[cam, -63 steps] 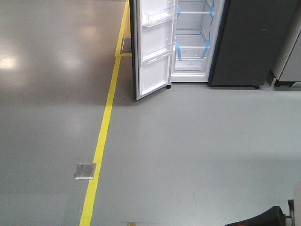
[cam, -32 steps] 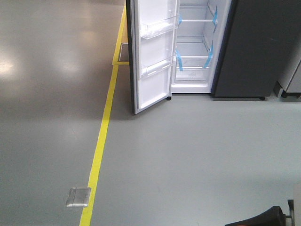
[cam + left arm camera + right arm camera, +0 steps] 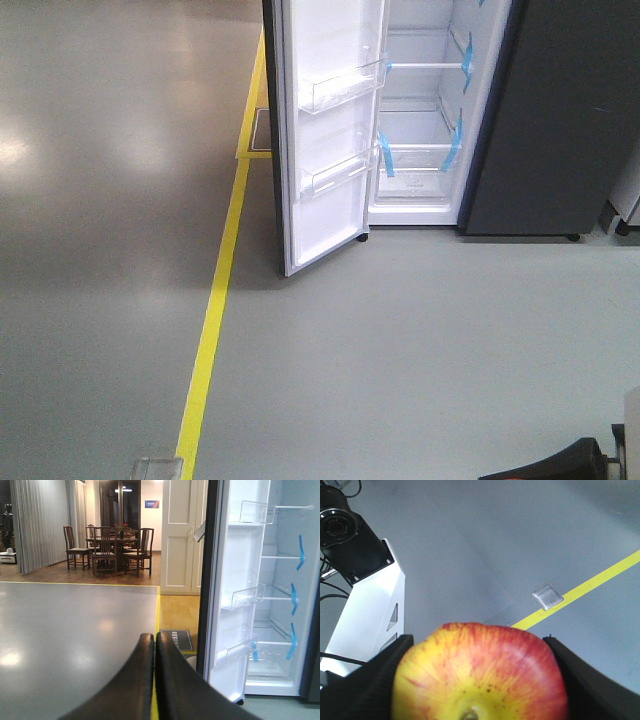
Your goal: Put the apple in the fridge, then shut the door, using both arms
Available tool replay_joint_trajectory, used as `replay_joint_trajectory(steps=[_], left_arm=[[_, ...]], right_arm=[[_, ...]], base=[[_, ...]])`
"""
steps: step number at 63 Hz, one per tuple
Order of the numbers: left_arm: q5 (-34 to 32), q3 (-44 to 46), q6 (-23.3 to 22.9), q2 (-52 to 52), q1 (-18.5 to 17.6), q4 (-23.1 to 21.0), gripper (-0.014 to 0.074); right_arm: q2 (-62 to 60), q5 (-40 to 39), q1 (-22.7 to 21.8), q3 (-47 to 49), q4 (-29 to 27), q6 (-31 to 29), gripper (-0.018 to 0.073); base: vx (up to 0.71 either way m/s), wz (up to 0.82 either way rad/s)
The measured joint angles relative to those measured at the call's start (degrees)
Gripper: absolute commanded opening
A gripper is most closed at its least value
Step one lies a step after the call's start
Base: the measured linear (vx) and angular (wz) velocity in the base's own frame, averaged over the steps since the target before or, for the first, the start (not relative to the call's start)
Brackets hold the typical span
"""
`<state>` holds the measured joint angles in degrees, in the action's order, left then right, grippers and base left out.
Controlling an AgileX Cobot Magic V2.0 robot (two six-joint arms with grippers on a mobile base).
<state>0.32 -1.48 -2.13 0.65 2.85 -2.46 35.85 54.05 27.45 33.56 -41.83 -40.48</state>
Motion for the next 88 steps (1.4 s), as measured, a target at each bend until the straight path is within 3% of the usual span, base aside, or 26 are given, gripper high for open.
replay_joint_trajectory(steps=[88], left_arm=[[0.0,0.0,0.0,0.0,0.0,0.0,-0.0006]], right_arm=[[0.0,0.0,0.0,0.0,0.0,0.0,0.0307]], base=[[0.24,-0.01]])
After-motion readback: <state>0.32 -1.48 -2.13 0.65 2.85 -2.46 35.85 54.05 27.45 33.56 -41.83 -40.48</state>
